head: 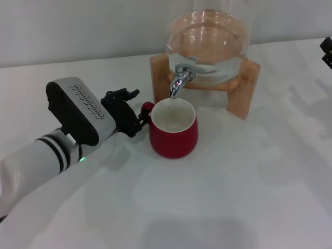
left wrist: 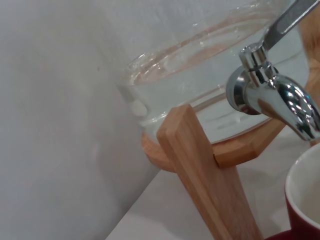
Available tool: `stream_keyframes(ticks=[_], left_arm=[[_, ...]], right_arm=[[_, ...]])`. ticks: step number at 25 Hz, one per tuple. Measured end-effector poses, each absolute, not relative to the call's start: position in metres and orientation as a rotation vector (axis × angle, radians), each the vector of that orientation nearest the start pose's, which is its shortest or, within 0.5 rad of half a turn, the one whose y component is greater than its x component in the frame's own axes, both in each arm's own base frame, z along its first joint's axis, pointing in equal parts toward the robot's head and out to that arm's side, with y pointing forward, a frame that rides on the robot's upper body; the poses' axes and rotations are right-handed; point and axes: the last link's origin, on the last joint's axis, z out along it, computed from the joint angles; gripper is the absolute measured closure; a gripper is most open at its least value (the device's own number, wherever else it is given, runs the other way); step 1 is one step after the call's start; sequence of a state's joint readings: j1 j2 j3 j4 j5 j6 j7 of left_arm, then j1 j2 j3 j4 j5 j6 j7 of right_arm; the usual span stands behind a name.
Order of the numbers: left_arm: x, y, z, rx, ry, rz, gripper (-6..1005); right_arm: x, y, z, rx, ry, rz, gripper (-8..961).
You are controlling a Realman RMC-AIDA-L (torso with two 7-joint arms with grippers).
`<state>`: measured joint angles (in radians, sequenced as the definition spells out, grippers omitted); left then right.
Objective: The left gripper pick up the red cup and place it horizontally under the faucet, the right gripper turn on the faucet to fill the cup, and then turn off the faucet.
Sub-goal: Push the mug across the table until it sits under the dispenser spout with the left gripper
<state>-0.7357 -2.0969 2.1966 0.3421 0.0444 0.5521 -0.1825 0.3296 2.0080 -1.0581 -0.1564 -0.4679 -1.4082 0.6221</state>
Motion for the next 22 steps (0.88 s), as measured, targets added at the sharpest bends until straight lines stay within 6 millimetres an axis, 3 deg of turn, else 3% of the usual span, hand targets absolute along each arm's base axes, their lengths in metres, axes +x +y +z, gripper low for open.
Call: stream_keyframes(ticks=[22], left_arm=[[-0.2099,0.3884,-0.1272,-2.380,-0.037,-0.272,509]], right_arm=[[0.3519,0.3022,0.0645,-1.526,0.556,1.023,85]])
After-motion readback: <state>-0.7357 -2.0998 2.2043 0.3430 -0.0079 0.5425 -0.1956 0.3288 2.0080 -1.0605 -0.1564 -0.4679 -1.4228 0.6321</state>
